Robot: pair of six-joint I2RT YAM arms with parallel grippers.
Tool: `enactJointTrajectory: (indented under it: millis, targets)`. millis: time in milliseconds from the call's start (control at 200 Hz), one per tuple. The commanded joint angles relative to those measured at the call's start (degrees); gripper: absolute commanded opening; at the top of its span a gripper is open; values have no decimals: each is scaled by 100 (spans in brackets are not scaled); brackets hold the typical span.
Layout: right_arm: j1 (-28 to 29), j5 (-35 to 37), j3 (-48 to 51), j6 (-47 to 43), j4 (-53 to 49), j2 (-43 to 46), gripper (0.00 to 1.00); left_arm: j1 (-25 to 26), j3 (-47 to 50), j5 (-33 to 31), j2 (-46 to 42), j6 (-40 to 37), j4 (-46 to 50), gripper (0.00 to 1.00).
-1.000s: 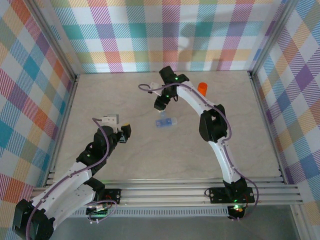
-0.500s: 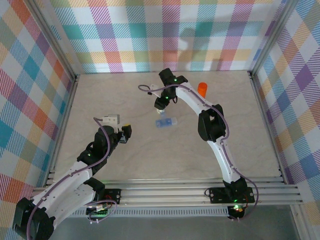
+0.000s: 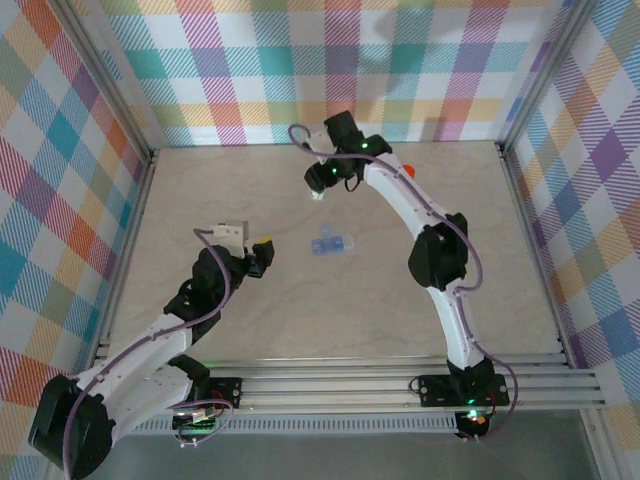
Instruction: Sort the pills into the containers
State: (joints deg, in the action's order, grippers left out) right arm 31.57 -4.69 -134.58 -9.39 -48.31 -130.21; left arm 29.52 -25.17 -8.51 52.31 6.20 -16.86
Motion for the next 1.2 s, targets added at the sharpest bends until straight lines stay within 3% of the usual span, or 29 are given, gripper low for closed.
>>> enactJointTrajectory:
  millis: [0,80,175,270,525,750,955,1195]
  targets:
    - [-11,89,319,1410,-150,895,31,272,104,656,274,-1003,-1451,63]
    - [-13,-275,1069,1768,35,1524,29,316,-31,1044,551,-1514,-1851,64]
    - [1,-802,2276,2129,666,2437,28,365,-163,2125,905,-2084,-2273,65]
    - [-2,-1086,3228,2385,1092,3280,28,507,-365,2531,1307,-2444,-2596,66]
    - [-2,-1452,4789,2679,1586,4629,29,935,-1181,2636,2147,-2907,-2244,68]
    - [7,-1958,5734,3077,2163,5199,29,1187,-1775,2160,2732,-3090,-1926,72]
    - [11,-2037,5986,3129,2271,5389,29,1414,-2098,1921,3047,-3276,-1680,72]
    - [1,-1886,6101,3079,2247,5563,29,1496,-2101,2020,3036,-3274,-1775,64]
